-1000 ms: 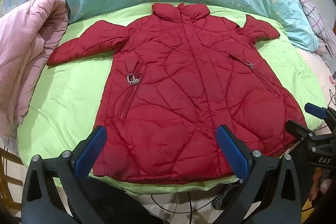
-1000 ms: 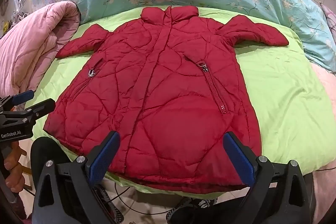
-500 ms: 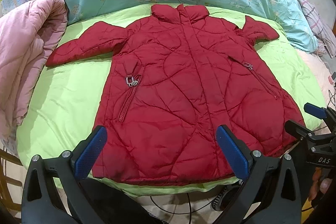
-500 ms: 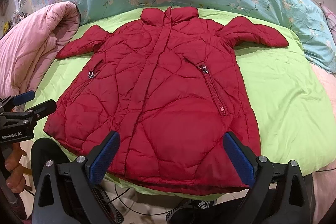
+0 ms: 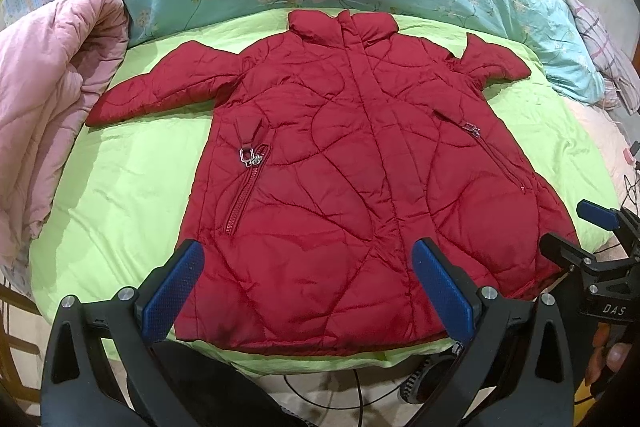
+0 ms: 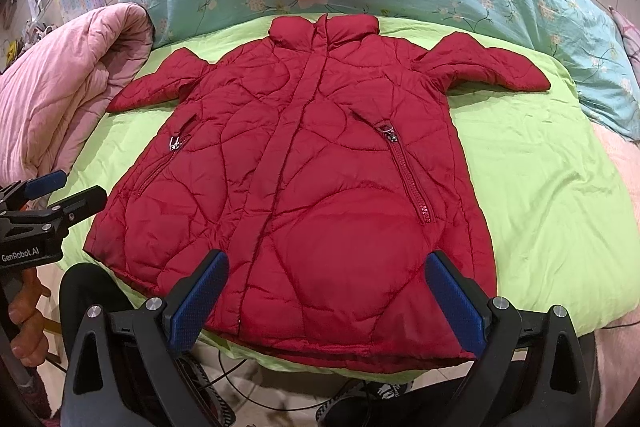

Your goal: Fold large clothes

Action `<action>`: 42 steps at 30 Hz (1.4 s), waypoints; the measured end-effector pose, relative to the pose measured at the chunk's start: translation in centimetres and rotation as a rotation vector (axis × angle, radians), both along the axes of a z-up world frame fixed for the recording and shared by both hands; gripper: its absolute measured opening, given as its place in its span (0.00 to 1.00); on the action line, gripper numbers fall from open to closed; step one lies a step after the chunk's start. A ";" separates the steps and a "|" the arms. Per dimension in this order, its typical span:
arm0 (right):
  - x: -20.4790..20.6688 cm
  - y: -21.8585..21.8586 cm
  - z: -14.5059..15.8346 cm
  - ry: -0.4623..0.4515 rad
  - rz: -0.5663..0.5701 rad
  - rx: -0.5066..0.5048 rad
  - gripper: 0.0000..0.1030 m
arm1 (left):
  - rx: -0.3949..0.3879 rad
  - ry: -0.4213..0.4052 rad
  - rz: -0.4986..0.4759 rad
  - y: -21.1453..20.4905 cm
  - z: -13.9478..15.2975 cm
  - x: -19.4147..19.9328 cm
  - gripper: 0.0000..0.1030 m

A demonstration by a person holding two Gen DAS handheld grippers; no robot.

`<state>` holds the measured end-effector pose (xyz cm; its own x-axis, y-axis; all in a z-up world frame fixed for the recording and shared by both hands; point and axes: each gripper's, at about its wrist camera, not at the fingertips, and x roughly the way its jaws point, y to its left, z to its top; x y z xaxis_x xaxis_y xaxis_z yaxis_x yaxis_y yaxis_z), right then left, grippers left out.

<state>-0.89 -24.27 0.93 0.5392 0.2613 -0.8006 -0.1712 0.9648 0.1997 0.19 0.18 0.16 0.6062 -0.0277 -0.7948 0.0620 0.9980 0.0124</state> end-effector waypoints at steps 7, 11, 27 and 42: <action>0.0 0.1 0.0 -0.001 0.003 -0.001 0.96 | 0.049 0.009 -0.002 -0.1 -0.1 0.1 1.00; -0.1 0.2 0.0 -0.004 0.004 -0.002 0.96 | 0.036 0.005 -0.003 -0.1 0.0 0.1 1.00; -0.1 0.2 0.2 -0.007 0.001 -0.001 0.96 | 0.045 -0.024 -0.009 -0.4 0.2 -0.1 1.00; 0.3 -0.1 0.3 -0.010 -0.005 0.003 0.96 | 0.011 0.031 -0.019 -0.5 -0.3 0.6 1.00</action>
